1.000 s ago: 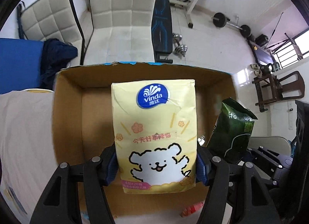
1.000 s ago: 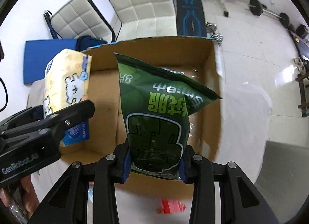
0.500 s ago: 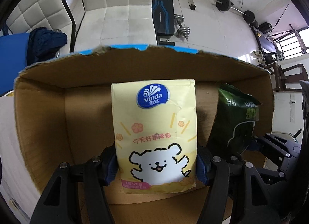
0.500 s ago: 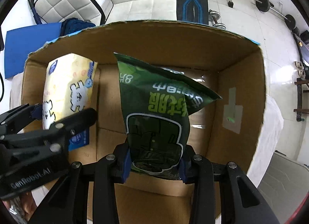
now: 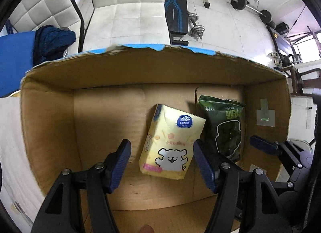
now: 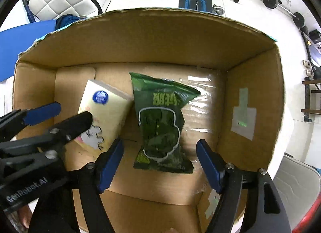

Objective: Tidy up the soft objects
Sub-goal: 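Open both tools to drop tissue pack and seaweed bag into box, then grasp the orange panda snack bag with left tool while right tool grasps red bag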

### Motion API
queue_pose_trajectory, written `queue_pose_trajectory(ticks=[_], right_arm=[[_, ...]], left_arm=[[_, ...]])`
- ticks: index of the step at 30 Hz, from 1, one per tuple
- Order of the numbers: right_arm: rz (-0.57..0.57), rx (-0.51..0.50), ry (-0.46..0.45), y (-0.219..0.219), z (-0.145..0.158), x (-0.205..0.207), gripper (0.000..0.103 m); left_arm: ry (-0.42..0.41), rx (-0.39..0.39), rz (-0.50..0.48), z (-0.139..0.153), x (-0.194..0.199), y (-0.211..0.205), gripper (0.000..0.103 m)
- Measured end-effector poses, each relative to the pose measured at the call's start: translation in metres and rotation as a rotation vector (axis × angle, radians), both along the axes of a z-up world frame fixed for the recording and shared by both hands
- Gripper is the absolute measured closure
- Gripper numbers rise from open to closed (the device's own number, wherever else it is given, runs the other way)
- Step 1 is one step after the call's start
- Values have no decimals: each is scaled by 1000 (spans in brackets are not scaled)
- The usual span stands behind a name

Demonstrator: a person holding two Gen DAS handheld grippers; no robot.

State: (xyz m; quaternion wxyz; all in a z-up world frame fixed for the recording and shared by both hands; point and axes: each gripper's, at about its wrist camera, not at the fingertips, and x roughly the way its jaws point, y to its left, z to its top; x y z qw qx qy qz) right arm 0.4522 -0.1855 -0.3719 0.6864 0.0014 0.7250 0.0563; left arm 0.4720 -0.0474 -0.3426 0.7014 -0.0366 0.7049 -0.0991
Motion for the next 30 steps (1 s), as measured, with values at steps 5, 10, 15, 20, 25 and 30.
queue_pose_trajectory(ticks=[5,10,15,20,25,30], right_arm=[[-8,-8,-21,3,24,-20,11],[-49,10,-75,3,49,-44,0],[-60,-16,-158,8,77,-73,0],[-56,-42,-244,13,105,-107,0],[-59,-38,-308,15,129,-142,0],[-68,8,-343,11,153,-172,0]], left_arm=[[-40,14,10,16,-13,12,38],[-108,24,27,40,-39,25,10],[-178,53,33,60,-67,33,3],[-244,60,43,88,-100,37,3],[-295,61,67,114,-133,36,3],[-340,92,104,133,-164,36,3]])
